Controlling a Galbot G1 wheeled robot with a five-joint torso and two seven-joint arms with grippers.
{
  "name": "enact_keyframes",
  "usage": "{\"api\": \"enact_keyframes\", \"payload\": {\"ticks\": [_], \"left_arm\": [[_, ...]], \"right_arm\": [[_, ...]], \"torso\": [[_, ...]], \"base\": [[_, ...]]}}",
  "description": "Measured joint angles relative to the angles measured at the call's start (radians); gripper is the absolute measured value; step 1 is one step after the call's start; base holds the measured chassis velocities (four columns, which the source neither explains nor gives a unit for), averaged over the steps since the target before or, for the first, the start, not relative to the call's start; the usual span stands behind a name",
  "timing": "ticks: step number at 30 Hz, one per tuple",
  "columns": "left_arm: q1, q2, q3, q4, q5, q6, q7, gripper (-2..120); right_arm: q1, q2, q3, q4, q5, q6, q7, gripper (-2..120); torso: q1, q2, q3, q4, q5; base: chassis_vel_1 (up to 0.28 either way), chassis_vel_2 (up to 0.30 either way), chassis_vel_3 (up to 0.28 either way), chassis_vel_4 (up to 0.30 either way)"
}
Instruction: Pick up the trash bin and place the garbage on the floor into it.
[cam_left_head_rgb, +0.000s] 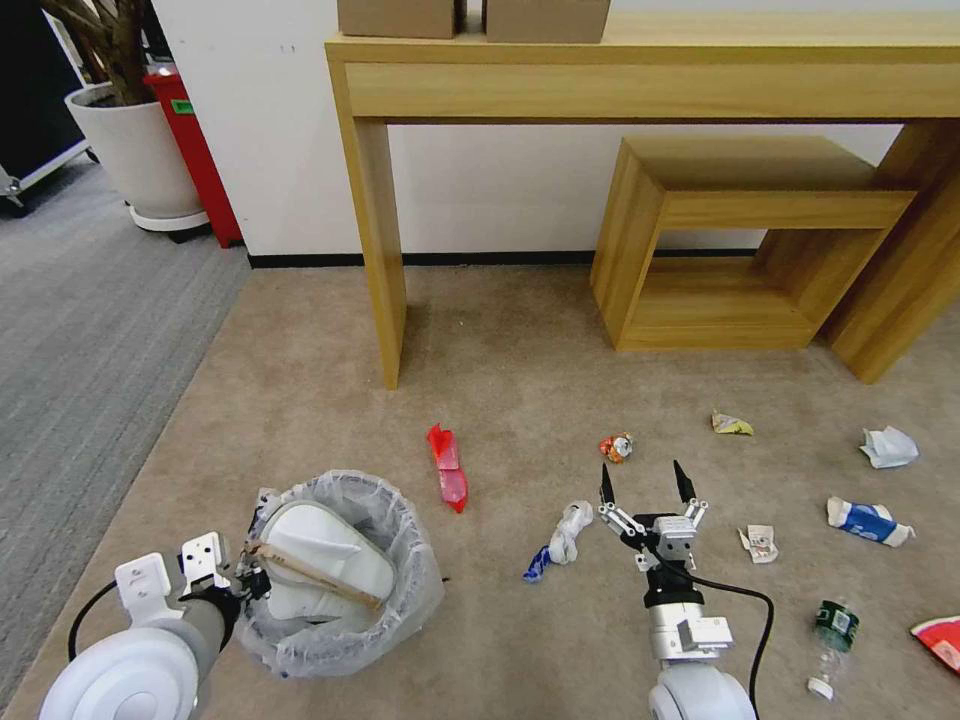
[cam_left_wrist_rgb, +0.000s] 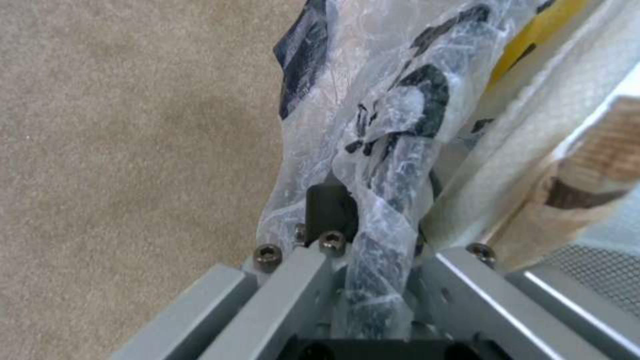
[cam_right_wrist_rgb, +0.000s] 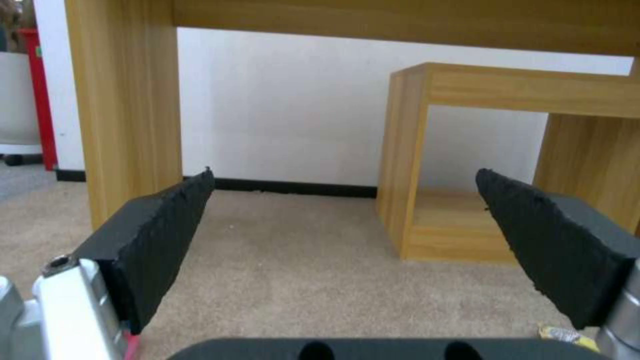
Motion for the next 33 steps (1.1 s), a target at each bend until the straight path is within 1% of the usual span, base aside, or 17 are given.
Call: {"api": "enact_keyframes", "payload": {"ticks": [8,33], "left_arm": [[0.003,-0.006,0.012,-0.001,0.014,0.000,0.000,0],[0.014,-0.009,0.009,0.004,0.027,0.001,-0.001,0]], "right_arm": [[0.000,-0.006,-0.001,-0.005,0.001,0.000,-0.003,100],[0.027,-0.017,-0.025,-0.038,0.001,0.005,-0.009,100]], "torso": [[0.000,0.000,0.000,0.0000,0.0000],[0.000,0.000,0.000,0.0000,0.0000]], "base": [[0.000,0.000,0.000,0.000],[0.000,0.000,0.000,0.000]]}}
